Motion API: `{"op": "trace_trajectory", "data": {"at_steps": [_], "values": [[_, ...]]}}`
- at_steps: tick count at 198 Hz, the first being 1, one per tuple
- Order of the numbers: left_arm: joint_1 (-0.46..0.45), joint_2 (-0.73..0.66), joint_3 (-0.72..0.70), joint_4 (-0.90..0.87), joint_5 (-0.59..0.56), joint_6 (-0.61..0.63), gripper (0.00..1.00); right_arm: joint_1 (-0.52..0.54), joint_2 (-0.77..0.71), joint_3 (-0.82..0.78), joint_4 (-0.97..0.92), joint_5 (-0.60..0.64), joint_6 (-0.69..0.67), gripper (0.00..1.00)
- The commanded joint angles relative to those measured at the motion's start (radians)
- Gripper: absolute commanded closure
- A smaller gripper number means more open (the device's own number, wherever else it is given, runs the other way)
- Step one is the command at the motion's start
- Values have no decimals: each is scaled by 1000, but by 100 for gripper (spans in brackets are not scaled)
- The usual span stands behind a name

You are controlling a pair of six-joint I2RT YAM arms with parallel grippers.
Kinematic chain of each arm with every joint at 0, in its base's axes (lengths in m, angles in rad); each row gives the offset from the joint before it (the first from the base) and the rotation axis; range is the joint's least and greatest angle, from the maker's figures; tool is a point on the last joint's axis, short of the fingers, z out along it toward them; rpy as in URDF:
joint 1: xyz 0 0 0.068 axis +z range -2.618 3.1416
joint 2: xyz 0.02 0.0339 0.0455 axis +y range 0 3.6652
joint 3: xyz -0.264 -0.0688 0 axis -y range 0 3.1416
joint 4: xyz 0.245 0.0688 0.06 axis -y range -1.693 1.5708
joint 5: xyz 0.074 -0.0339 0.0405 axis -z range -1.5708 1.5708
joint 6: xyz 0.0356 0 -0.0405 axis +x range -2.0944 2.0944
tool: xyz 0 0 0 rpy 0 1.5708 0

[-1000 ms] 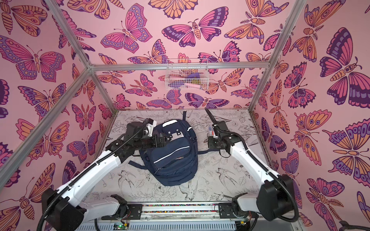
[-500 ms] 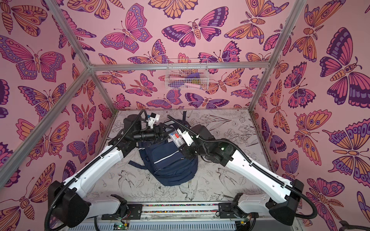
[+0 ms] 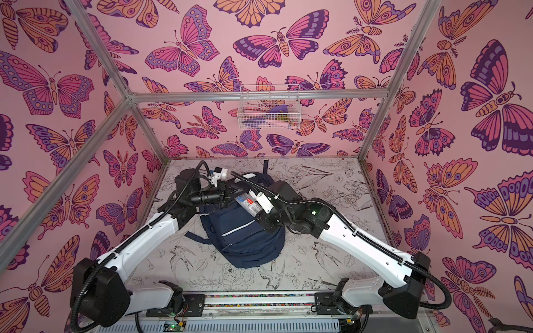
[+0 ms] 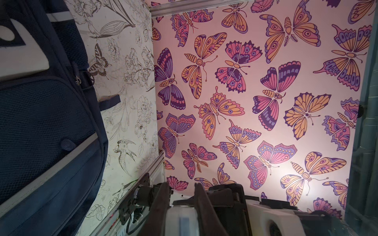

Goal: Pack books, pencil case, and school supplies into a backpack
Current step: Pick up the compass set from the middle-right of the table.

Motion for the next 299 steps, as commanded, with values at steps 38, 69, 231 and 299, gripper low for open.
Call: {"op": "trace_trajectory", "data": {"at_steps": [38,69,231,299], "values": [[44,-91,-95,202,-86,-150,100,14,-80,-28,48,239,93,32],[80,-159,-243,420,-235,-267,100,-29,-151,-95,123,291,407,21],[77,-252,-431,708,-404,-373,100,-174,32,-277,955,-321,1087,69],[80,-214,-413,625,-330,-309,53,-205,-30,-262,835,-300,1020,100]]}}
